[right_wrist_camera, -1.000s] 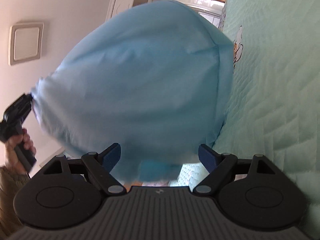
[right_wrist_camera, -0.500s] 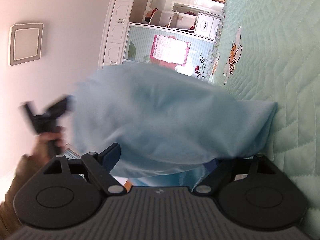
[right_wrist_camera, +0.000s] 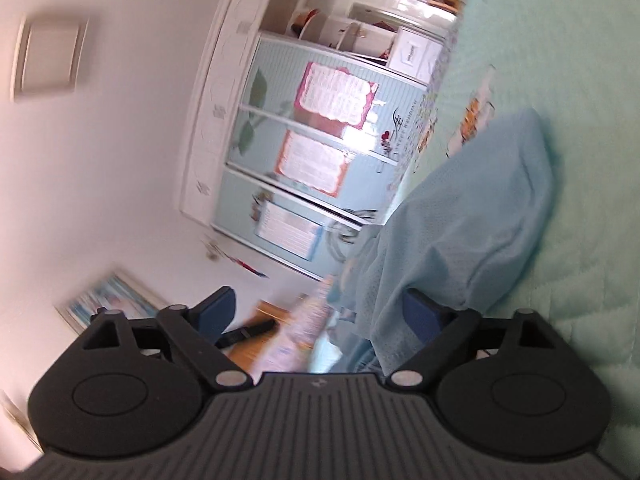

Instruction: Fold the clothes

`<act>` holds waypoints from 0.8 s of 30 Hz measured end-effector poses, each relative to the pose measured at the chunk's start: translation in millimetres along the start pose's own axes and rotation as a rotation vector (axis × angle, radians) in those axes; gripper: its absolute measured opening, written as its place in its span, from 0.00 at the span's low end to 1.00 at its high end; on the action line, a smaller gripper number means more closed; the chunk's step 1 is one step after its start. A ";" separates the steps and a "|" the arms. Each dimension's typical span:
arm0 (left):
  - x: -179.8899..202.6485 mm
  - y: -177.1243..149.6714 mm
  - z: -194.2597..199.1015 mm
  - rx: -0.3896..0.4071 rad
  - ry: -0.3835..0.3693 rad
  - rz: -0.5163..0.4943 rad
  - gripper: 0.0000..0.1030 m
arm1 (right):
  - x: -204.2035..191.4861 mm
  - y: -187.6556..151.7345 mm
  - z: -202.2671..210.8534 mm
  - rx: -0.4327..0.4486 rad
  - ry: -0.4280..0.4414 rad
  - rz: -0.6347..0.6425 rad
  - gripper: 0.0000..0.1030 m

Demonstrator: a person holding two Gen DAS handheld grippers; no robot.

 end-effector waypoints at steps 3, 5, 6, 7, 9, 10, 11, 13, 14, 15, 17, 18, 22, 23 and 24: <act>19.0 -14.5 -4.8 -0.003 -0.008 0.079 0.89 | -14.7 -2.9 -4.8 0.000 -0.171 0.204 0.92; 23.8 -21.5 -2.7 0.005 -0.030 0.140 0.89 | -27.9 -6.0 -12.6 -0.017 -0.280 0.407 0.92; 27.2 -23.1 -0.1 0.009 -0.038 0.160 0.89 | -32.2 -9.2 -18.3 -0.044 -0.310 0.498 0.92; 32.1 -25.7 2.7 0.010 -0.040 0.167 0.90 | -34.5 -13.1 -24.6 -0.079 -0.333 0.574 0.93; 42.1 -32.5 3.1 0.004 -0.044 0.157 0.90 | -38.9 -20.2 -36.8 -0.149 -0.378 0.727 0.94; 44.8 -35.2 3.2 0.001 -0.045 0.153 0.90 | -36.8 -23.6 -44.6 -0.190 -0.408 0.794 0.94; 45.3 -37.3 2.9 -0.002 -0.048 0.154 0.90 | -31.3 -26.7 -53.8 -0.235 -0.444 0.854 0.94; 45.7 -41.2 4.4 -0.003 -0.064 0.171 0.91 | -19.6 -34.0 -69.8 -0.330 -0.515 0.964 0.94; 45.8 -42.3 5.6 -0.003 -0.074 0.180 0.92 | -14.3 -38.1 -74.6 -0.375 -0.533 0.996 0.94; 45.7 -43.5 7.1 -0.001 -0.083 0.187 0.92 | -10.1 -40.6 -78.6 -0.414 -0.538 1.020 0.93; 46.6 -45.8 9.0 0.000 -0.089 0.197 0.94 | -6.7 -42.4 -80.7 -0.451 -0.529 1.049 0.83; 46.3 -46.9 9.3 0.000 -0.091 0.203 0.94 | -5.9 -41.6 -81.3 -0.453 -0.536 1.051 0.57; 47.7 -50.7 15.4 0.000 -0.106 0.239 0.94 | -10.9 -19.2 -87.7 -0.391 -0.595 1.053 0.07; 47.6 -52.2 16.9 0.002 -0.109 0.249 0.94 | -17.8 -12.8 -89.3 -0.358 -0.593 1.070 0.07; 47.4 -53.7 18.4 0.002 -0.111 0.259 0.94 | -26.6 -5.9 -91.7 -0.324 -0.588 1.092 0.07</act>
Point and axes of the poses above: each gripper's, at about its wrist camera, not at the fingertips, and z roughly against the way its jaws point, x to its right, y to its top, the point moved 8 cm from there along -z, roughly the way its jaws point, and after that the axes turned 15 degrees about -z, right-handed, at the moved point
